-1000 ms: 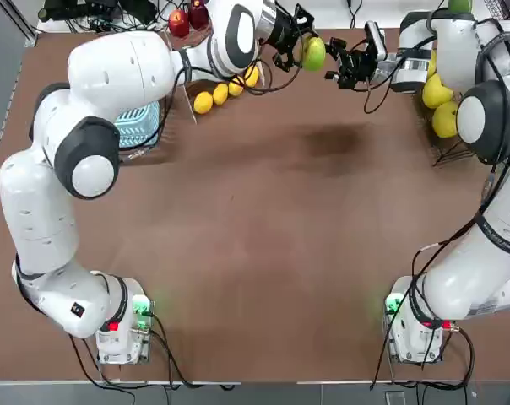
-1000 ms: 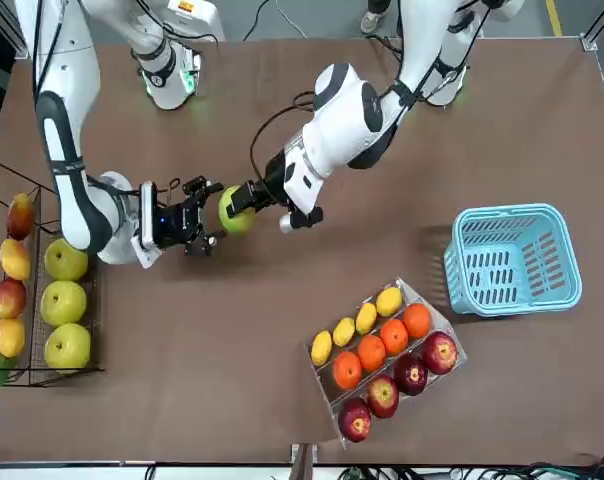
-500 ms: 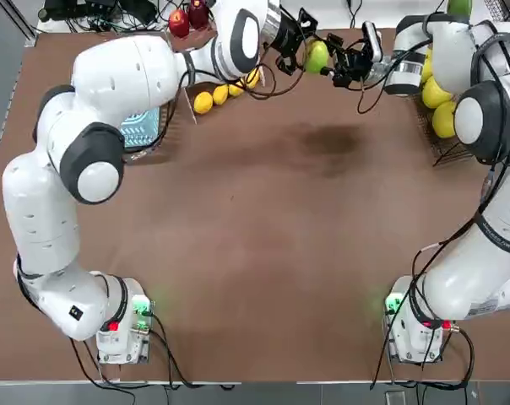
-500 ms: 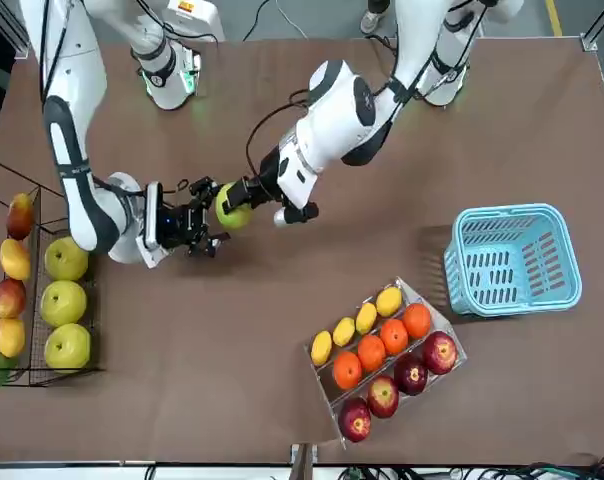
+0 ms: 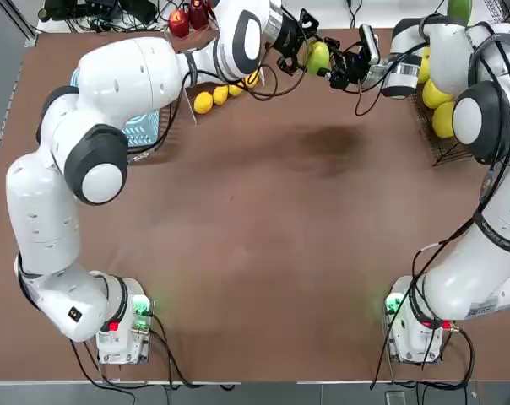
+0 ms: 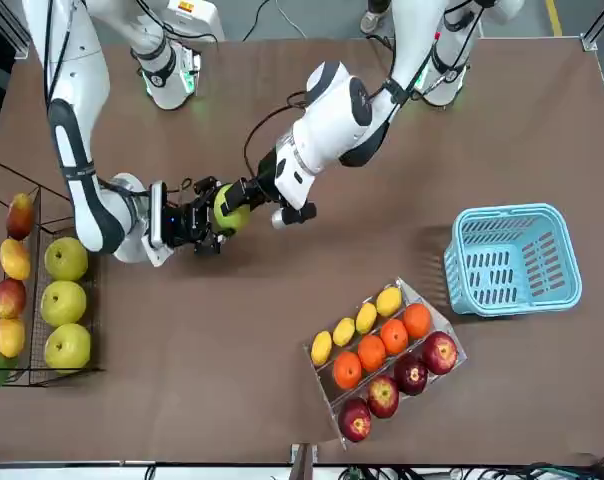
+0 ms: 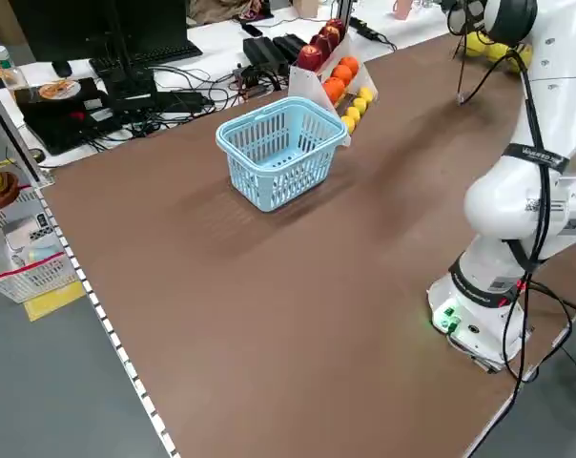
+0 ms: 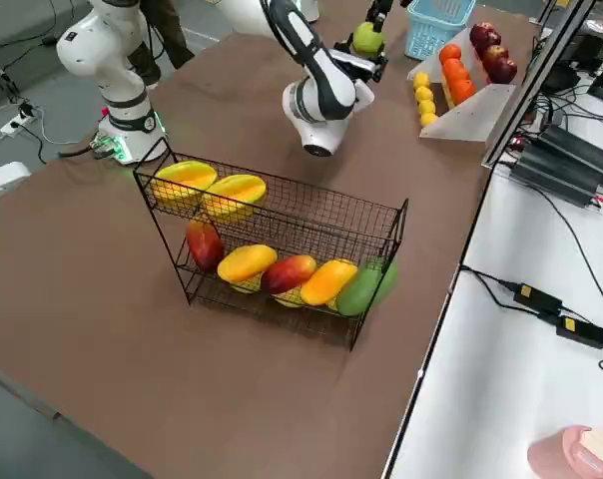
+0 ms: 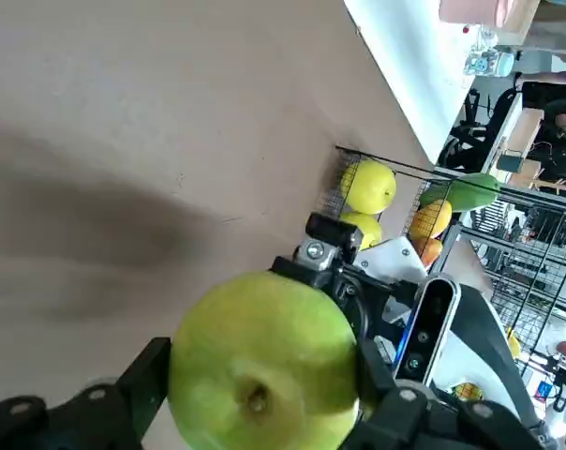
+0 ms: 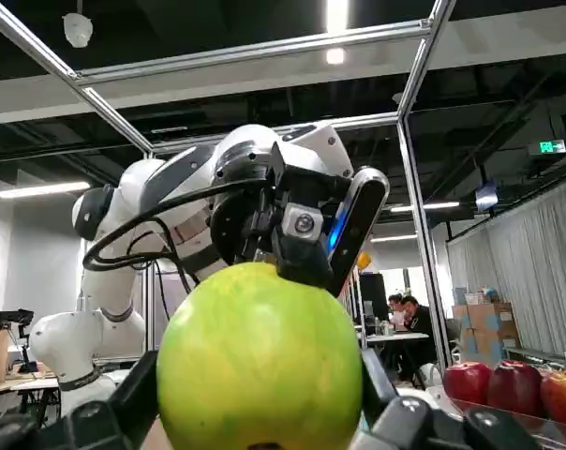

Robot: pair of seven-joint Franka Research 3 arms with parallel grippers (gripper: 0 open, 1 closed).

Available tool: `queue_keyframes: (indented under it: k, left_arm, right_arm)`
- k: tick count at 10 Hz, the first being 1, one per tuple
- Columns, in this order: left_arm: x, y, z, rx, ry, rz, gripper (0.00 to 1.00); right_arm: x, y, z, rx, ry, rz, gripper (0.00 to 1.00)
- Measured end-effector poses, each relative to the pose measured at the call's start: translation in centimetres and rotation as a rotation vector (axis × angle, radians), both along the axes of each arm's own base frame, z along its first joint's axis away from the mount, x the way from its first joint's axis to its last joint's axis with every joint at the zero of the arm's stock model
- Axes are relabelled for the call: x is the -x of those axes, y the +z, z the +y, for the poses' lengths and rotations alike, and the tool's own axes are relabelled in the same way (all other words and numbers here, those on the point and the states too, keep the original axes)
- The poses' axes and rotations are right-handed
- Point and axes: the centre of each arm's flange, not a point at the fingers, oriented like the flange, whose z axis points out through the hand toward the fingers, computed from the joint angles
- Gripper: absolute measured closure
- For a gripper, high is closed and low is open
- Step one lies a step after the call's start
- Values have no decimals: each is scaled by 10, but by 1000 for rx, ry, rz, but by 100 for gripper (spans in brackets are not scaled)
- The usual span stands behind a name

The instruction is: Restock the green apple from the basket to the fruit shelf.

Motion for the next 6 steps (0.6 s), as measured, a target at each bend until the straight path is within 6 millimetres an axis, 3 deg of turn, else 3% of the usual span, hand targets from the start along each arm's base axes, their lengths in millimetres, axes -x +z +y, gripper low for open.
queue_keyframes:
  k: [2,5,6]
  left_arm:
    - [0,-1,0,0,1,5,15]
    - [-2,4,1,8,9,2,0]
    - [-3,4,1,9,14,6,0]
  right_arm:
    - [1,-3,1,-12,2,8,13]
    - [2,-2,6,-32,5,14,13]
    - [2,-2,6,-34,6,14,13]
